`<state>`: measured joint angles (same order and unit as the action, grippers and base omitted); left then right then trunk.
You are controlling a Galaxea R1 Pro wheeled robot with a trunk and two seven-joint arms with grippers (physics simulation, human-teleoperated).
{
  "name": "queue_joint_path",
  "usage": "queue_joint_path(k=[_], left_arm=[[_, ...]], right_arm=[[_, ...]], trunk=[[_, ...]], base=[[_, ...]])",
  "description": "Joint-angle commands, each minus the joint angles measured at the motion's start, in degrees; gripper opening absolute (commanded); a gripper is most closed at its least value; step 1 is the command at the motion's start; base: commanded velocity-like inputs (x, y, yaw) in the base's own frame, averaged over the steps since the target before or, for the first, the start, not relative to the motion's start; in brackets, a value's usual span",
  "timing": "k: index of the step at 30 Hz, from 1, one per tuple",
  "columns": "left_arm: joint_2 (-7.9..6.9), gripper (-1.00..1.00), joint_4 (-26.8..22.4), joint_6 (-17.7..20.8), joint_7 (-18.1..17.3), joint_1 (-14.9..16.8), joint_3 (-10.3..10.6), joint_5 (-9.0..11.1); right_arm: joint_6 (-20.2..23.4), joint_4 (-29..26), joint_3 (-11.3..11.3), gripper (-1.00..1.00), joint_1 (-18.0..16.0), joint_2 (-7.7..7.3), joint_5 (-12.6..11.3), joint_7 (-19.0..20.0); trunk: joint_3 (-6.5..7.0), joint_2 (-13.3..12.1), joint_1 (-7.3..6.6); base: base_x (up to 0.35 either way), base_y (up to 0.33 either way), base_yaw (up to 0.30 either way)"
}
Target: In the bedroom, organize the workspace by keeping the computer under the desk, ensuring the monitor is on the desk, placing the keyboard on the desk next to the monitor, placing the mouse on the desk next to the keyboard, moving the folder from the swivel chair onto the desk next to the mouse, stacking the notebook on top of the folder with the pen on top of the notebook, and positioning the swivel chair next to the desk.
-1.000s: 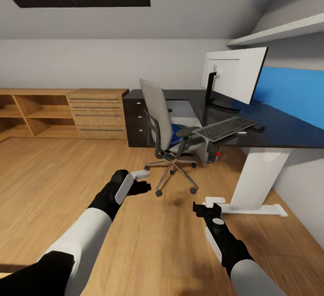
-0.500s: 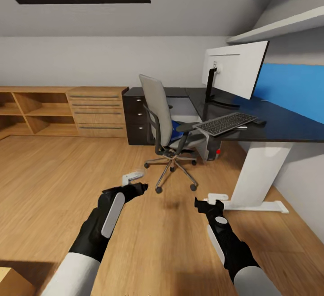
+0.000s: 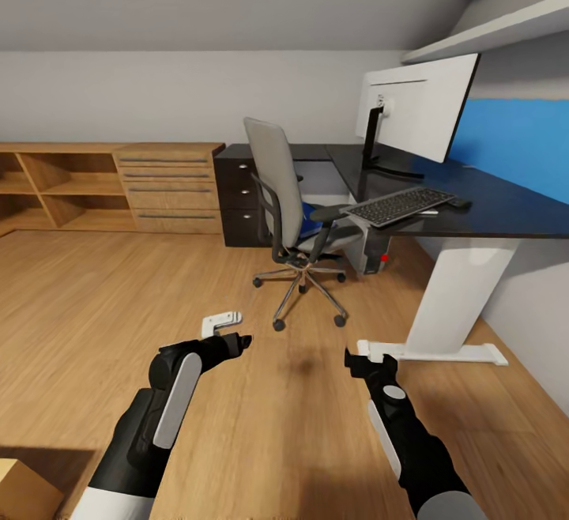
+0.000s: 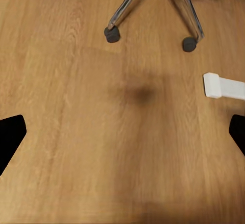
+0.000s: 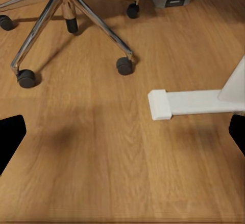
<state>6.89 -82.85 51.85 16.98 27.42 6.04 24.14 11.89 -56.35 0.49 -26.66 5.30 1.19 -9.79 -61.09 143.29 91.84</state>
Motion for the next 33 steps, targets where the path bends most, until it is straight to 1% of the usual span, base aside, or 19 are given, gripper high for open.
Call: queue_joint_path(k=[1,7,15,21,26,27,33], left_arm=[[-0.16,1.00,-0.07,0.12,0.59,0.03,0.03,0.66],[-0.62,1.00,-0.11,-0.01,0.66,0.00,0.03,0.65],[-0.81,1.00,0.29,-0.09,0.57,0.00,0.03,0.76],[-1.05,1.00,1.69,-0.16,0.40,0.00,0.03,0.81],[-2.05,1.00,2.23,-0.11,0.24,0.00,0.03,0.84],[-2.60,1.00,2.28,-0.14,0.20,0.00,0.03,0.87],[-3.10,1.00,2.32,-0.16,0.18,0.00,0.03,0.95]], right_arm=[[0.39,-0.11,0.05,1.00,-0.01,0.00,0.13,-0.23],[0.41,-0.16,0.04,1.00,0.02,-0.02,0.19,-0.23],[0.35,-0.17,0.04,1.00,0.03,-0.02,0.27,-0.23],[0.26,-0.17,0.10,1.00,0.03,0.04,0.23,-0.23],[0.15,-0.17,0.12,1.00,0.03,0.13,0.29,-0.27],[0.09,-0.17,0.09,1.00,0.03,0.10,0.30,-0.25],[-0.01,-0.17,0.06,1.00,0.03,0.07,0.30,-0.29]], trunk=[[-0.28,0.04,0.01],[-1.61,0.12,0.16],[-1.61,0.12,0.16],[-1.61,0.12,0.16],[-1.61,0.12,0.16],[-1.61,0.12,0.16],[-1.61,0.12,0.16]], base=[[0.000,0.000,0.000],[0.000,0.000,0.000],[0.000,0.000,0.000],[0.002,0.000,0.000],[0.195,0.000,0.000],[0.280,0.000,0.000],[0.302,0.000,0.000]])
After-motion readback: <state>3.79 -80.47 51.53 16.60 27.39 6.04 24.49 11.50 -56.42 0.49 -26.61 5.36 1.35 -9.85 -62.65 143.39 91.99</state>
